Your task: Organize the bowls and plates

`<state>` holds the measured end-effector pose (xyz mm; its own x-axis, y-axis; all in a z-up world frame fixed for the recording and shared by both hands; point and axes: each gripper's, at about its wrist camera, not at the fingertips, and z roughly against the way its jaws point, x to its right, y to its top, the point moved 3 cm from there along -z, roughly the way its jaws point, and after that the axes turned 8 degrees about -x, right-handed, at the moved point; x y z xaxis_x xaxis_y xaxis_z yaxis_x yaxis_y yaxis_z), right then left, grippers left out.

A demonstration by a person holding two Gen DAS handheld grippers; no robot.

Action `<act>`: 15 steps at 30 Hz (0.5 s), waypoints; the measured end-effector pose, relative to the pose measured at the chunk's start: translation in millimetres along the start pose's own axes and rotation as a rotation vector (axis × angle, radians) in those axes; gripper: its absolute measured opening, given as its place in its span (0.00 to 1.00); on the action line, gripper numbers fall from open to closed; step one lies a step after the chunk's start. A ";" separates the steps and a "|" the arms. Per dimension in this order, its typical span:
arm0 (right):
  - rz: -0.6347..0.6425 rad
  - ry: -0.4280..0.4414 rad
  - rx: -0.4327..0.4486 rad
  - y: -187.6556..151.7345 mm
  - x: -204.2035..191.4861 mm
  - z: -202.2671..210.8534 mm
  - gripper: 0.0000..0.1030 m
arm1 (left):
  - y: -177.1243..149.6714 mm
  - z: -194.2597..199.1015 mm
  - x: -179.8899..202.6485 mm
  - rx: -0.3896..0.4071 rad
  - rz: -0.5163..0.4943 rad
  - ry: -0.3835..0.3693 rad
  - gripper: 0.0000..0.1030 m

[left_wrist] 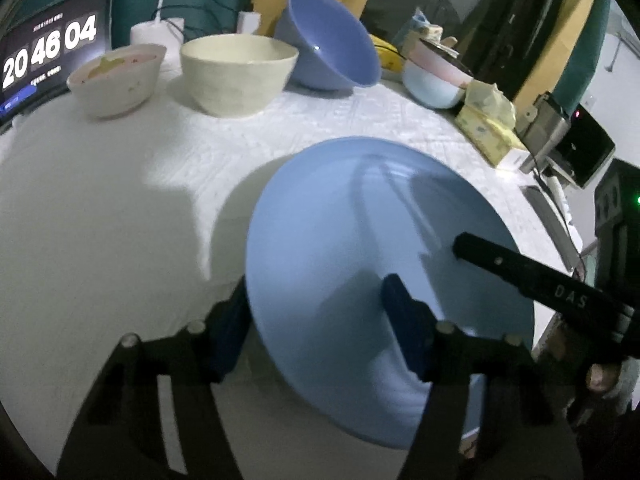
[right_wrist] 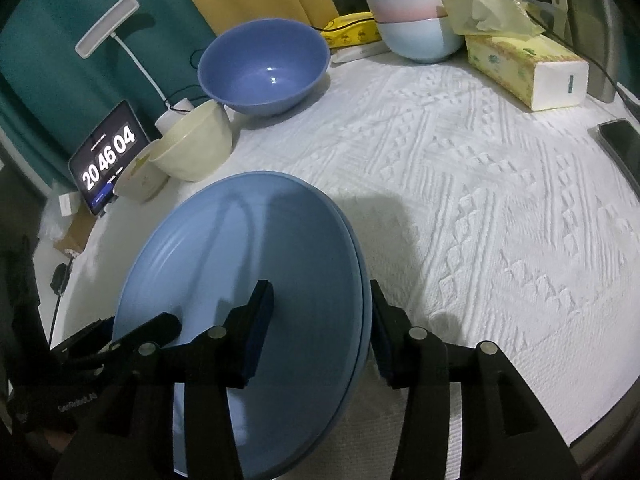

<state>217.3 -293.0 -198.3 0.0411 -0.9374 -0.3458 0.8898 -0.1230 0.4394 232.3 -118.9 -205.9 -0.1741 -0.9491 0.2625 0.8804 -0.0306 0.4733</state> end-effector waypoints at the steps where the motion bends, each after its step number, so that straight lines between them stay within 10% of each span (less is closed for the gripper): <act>1: 0.000 -0.004 0.001 -0.5 -0.5 0.3 0.48 | -0.1 0.2 -0.7 0.000 0.002 -0.005 0.62; 15: -0.005 -0.035 0.002 -1.1 -5.1 2.8 0.47 | -1.7 6.2 -7.1 0.003 0.010 -0.009 0.57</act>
<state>214.8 -288.9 -194.8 0.0203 -0.9476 -0.3188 0.8891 -0.1288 0.4393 229.3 -110.2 -203.3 -0.1697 -0.9464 0.2748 0.8808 -0.0205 0.4731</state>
